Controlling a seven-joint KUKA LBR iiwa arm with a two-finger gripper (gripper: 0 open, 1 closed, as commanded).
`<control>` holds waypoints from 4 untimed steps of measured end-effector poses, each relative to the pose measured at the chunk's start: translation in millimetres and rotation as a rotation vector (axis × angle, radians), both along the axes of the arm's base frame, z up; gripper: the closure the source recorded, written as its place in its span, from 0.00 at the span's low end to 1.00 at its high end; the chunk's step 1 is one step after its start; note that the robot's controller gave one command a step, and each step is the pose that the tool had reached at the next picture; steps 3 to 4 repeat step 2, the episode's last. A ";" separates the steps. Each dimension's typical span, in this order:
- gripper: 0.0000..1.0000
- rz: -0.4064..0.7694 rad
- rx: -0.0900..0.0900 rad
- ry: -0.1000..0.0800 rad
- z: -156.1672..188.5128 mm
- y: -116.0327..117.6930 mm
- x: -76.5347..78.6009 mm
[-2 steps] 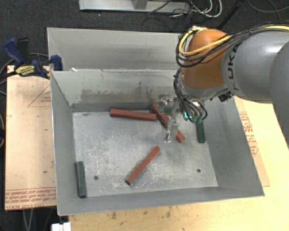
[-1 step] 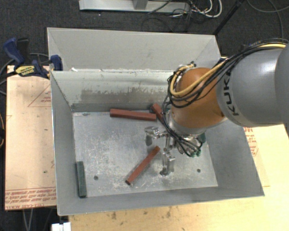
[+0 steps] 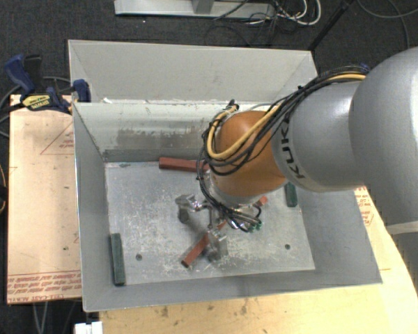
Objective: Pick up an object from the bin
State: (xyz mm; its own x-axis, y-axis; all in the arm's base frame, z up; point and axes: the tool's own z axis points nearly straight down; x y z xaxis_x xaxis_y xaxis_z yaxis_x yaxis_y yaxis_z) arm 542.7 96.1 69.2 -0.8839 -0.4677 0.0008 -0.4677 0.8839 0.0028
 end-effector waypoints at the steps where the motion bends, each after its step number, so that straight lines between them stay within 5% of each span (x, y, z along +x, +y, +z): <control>1: 1.00 -0.002 -0.001 -0.002 1.8 -1.2 1.1; 2: 1.00 0.081 0.001 -0.014 209.9 17.3 -2.0; 4: 1.00 0.081 0.001 -0.014 209.9 17.3 -2.0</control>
Offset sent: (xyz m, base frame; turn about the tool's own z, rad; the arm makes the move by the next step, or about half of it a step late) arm 0.0000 0.0000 0.0000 0.0000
